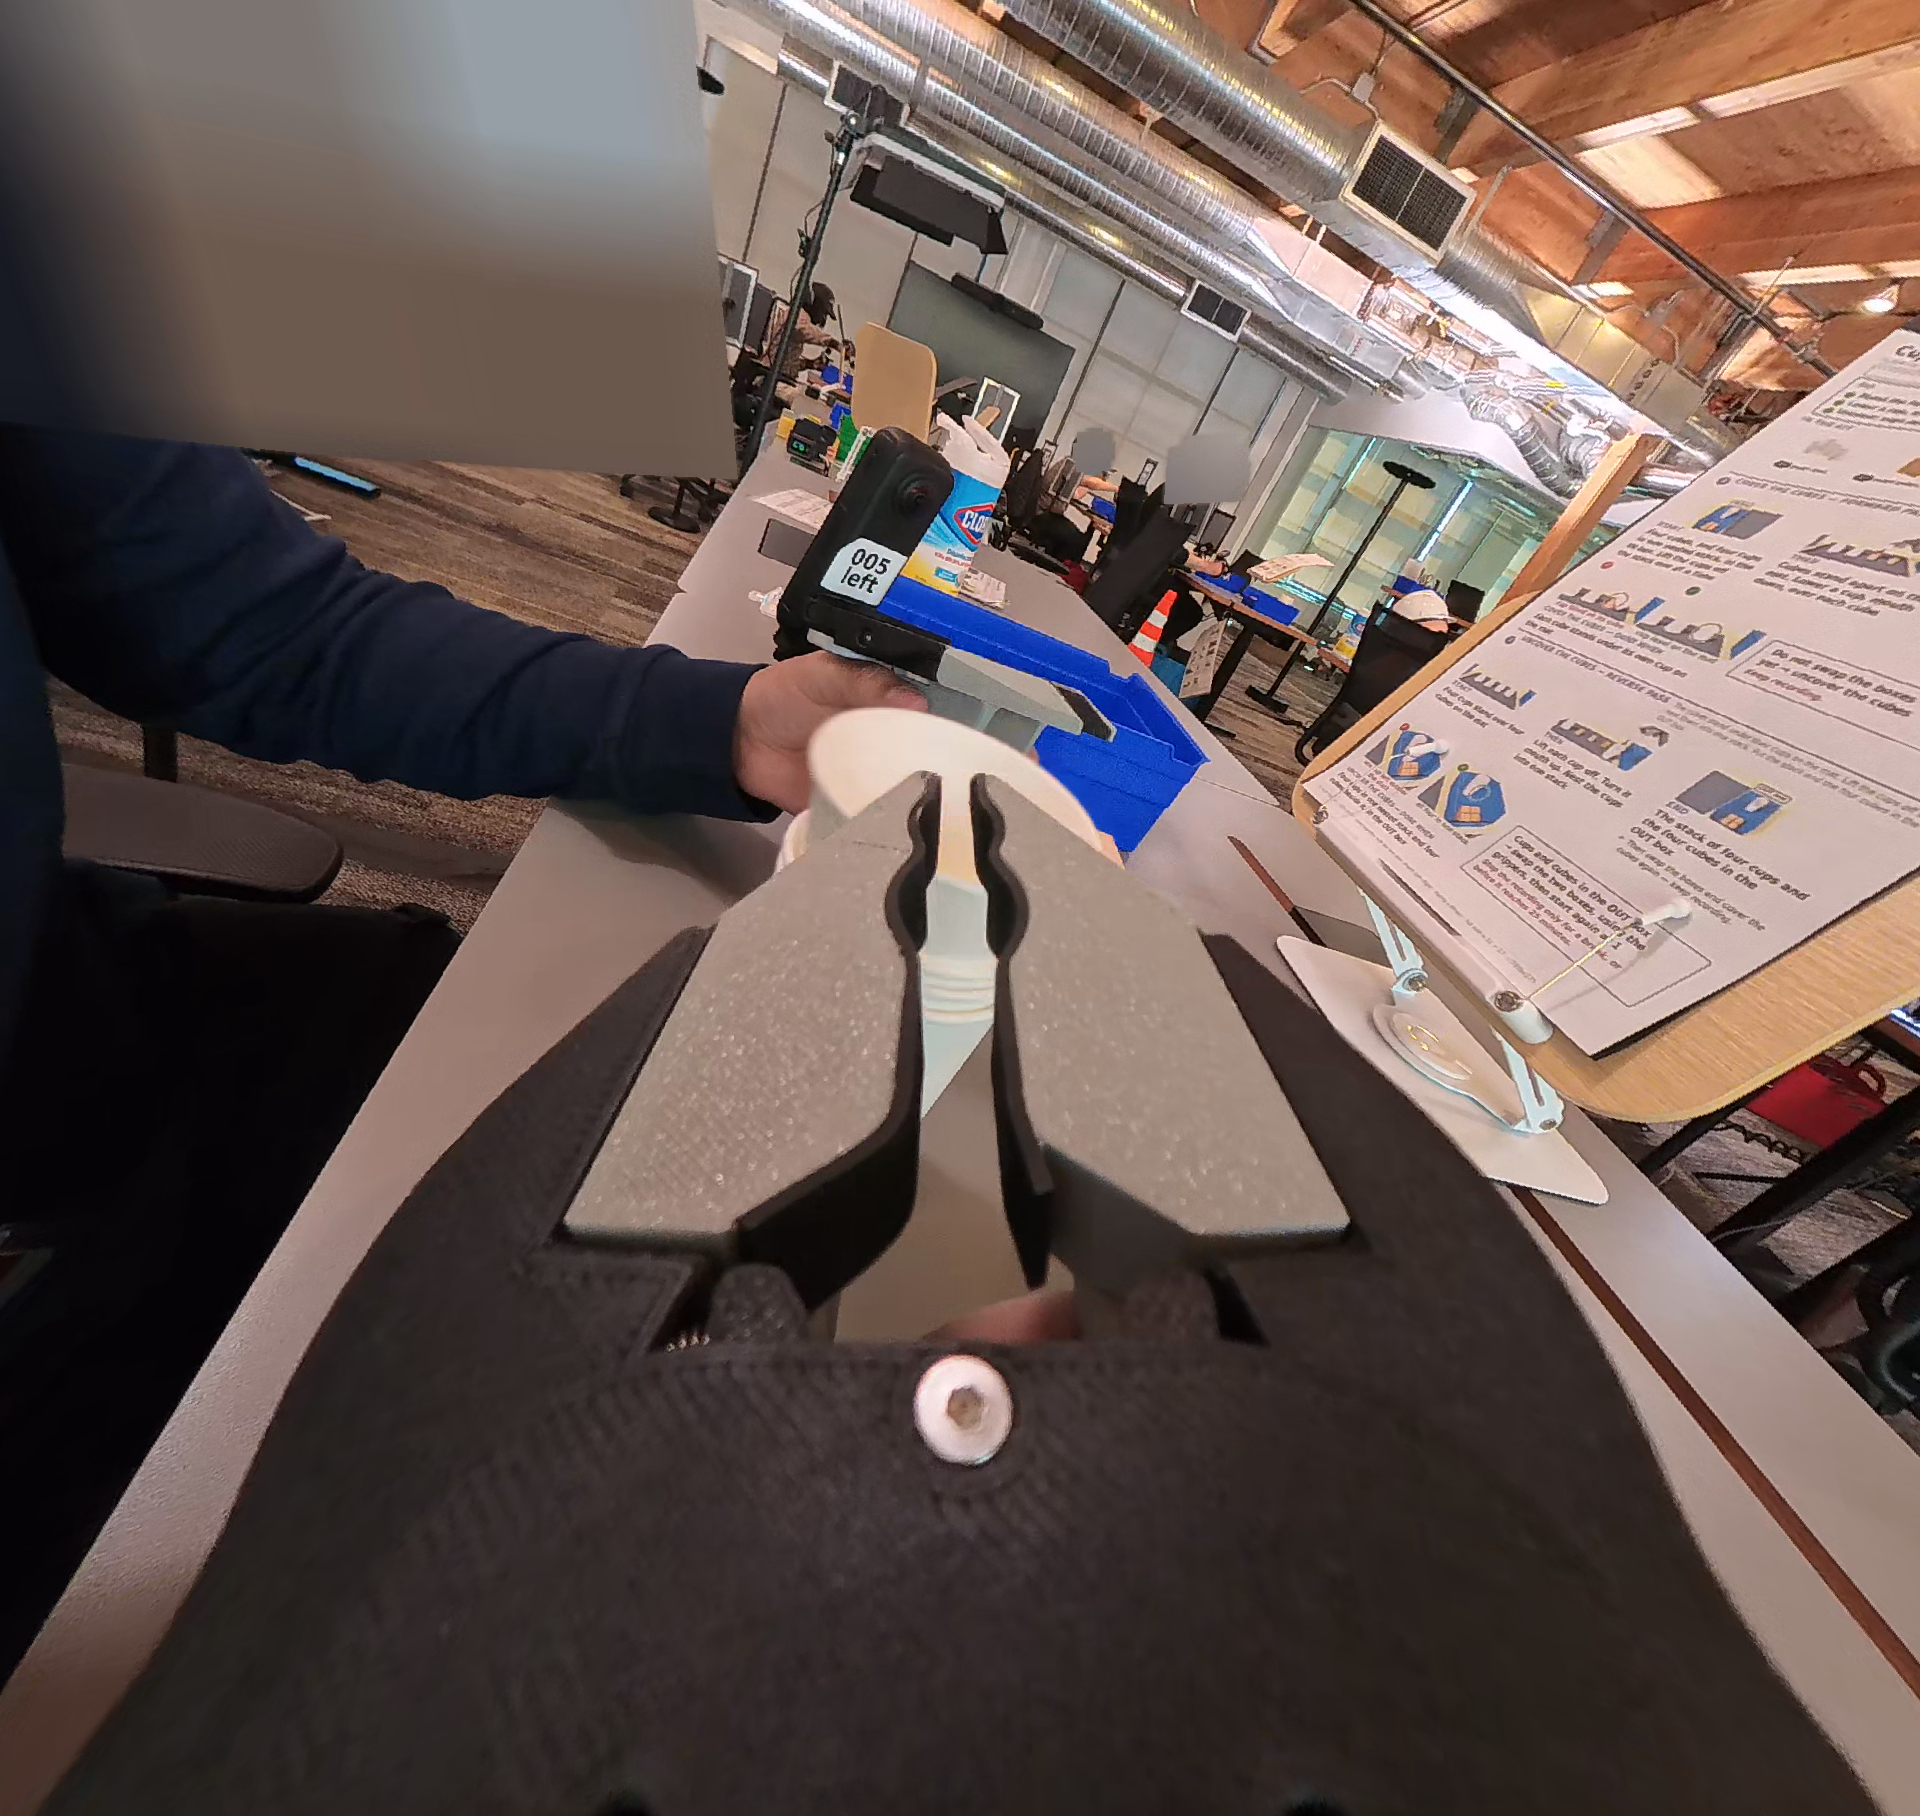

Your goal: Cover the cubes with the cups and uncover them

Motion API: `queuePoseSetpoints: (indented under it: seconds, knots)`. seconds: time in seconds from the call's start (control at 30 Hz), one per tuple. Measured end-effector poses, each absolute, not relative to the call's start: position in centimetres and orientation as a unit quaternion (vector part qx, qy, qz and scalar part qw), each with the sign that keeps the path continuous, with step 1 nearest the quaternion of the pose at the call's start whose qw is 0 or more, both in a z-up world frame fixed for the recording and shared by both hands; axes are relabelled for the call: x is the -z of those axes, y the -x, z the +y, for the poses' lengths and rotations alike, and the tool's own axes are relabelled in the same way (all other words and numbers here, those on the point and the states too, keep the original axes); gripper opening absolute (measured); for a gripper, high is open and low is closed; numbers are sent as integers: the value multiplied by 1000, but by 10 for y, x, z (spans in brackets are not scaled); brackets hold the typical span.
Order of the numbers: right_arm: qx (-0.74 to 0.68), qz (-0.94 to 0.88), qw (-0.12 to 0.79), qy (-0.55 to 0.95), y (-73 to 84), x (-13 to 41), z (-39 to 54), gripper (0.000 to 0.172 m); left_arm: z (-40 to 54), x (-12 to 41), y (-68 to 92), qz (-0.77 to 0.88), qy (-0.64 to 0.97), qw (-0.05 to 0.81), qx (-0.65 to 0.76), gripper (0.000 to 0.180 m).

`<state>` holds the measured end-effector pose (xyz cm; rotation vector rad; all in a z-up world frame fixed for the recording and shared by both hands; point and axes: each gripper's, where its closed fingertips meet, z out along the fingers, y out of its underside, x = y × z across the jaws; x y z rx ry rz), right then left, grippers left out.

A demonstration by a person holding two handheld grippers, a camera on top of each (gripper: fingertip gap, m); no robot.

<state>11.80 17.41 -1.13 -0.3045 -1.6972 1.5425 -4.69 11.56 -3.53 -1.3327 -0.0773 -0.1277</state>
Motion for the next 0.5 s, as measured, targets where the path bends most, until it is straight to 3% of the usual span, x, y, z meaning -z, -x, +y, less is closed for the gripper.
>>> queuePoseSetpoints:
  seconds: [0.33,0.43,0.5]
  knots:
    - [-606,-693,370,125,-113,23,160,7,116,36,46,-34,621,781,59,18]
    - [-605,-706,345,129,-110,30,150,20,116,37,46,-34,621,781,59,17]
    - [-609,-715,317,133,-109,35,140,41,117,37,46,-34,622,780,60,17]
